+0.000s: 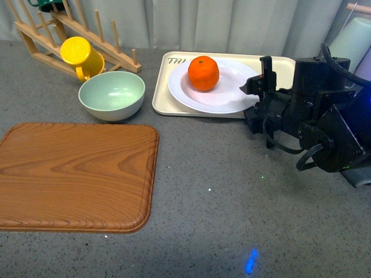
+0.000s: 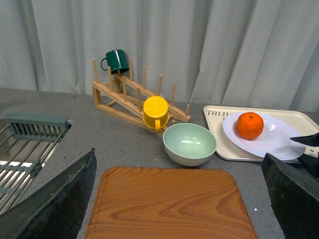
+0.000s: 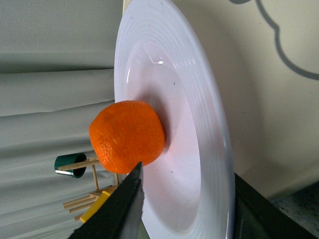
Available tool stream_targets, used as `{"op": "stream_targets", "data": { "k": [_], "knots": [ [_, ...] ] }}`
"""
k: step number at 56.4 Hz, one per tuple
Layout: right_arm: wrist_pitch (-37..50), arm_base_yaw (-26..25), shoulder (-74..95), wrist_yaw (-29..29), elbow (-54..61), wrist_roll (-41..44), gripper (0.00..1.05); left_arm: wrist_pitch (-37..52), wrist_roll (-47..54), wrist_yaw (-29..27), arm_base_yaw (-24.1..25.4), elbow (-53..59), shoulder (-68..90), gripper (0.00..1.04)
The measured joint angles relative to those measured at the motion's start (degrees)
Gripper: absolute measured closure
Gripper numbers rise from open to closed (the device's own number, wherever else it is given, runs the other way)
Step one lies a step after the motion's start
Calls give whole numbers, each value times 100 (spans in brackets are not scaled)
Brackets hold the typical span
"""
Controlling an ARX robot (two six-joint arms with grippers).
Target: Place orange and plate with both arms
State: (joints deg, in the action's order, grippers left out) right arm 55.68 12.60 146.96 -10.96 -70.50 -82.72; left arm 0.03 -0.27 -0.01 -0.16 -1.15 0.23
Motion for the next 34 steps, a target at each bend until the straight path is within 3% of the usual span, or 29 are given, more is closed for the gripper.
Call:
{"op": "stream_targets", "data": {
  "k": [7,15,25,34],
  "knots": [
    [-236,-122,-319,-17,385,339,36,0,-2,0,0,0,0,6],
    [-787,-166,-1088,442,973,1510,8,0,-2,0,0,0,0,6],
    [-960,-22,-2264,1373,1952,3845,9,0,0,0,0,0,0,6],
    [-562,96,-3501,2079,3106,6175,9,0,0,0,0,0,0,6]
  ]
}}
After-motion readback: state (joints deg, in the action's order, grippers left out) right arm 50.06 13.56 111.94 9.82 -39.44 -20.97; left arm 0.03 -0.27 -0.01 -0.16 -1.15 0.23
